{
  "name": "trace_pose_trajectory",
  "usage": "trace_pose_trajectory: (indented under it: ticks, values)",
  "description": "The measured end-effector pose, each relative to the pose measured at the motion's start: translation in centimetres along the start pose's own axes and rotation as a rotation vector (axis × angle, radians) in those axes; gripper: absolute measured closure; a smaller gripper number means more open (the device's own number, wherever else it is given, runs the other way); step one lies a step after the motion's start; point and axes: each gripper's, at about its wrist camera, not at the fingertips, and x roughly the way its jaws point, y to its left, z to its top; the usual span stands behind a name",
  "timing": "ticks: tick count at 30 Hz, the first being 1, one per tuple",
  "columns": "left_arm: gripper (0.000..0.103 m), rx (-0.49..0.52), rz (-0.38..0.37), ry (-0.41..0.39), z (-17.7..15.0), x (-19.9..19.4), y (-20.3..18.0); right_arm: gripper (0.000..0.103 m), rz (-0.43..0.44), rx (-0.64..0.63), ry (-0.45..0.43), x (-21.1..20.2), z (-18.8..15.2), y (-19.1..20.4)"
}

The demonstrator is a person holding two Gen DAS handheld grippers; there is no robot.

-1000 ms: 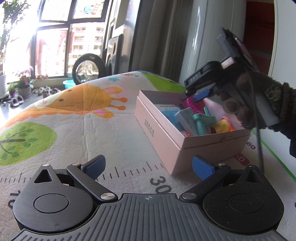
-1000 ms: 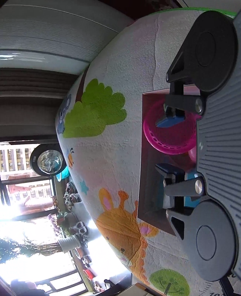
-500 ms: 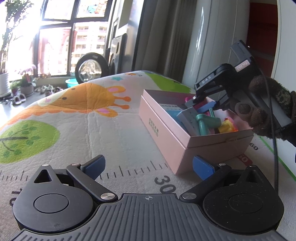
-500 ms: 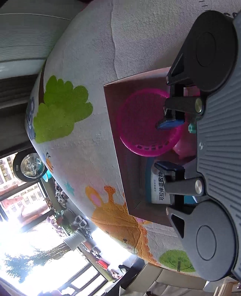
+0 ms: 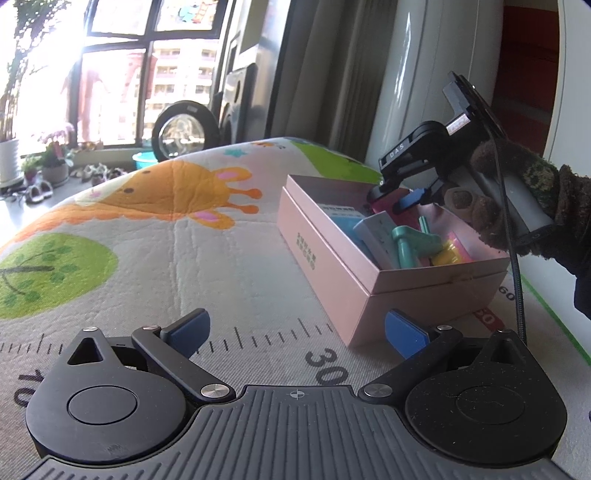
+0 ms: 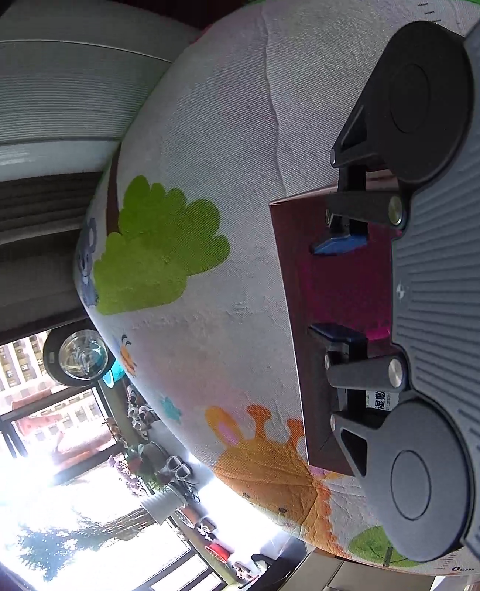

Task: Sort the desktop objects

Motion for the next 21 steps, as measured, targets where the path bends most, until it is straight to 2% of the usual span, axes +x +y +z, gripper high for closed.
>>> trace_pose_trajectory:
  ticks: [3,5,6,8,11,13,16,19,21]
  values:
    - [0.0,-0.011,-0.004,0.001,0.0,0.0,0.2,0.064,-0.012,-0.039,-0.009,-0.8,-0.8,0.4]
    - [0.0,-0.01,-0.004,-0.001,-0.1,-0.1,0.2,0.062,0.016,-0.07,-0.068,-3.1,-1.9,0.3]
    - [0.0,-0.006,-0.003,-0.004,-0.1,-0.2,0.2,0.058,0.037,-0.093,-0.109,-4.7,-2.7,0.1]
    - [0.0,0.002,-0.003,-0.006,-0.1,-0.2,0.0,0.036,0.052,-0.129,-0.193,-7.9,-4.8,-0.5]
    - [0.0,0.014,0.005,-0.005,-0.1,-0.2,-0.3,0.026,0.092,-0.177,-0.26,-11.8,-8.5,-2.2]
    - [0.0,0.029,0.017,0.001,0.0,0.0,-0.6,0.021,0.109,-0.168,-0.254,-13.2,-10.9,-3.9]
    - [0.0,0.06,0.017,0.027,0.4,0.5,-1.7,0.021,0.119,-0.1,-0.219,-13.1,-13.1,-6.0]
    - [0.0,0.106,0.013,0.045,0.9,1.4,-3.1,0.021,0.172,-0.018,-0.182,-11.8,-13.5,-6.7]
    - [0.0,0.135,0.019,0.047,1.2,1.8,-3.7,0.021,0.219,-0.008,-0.17,-11.2,-13.5,-6.3]
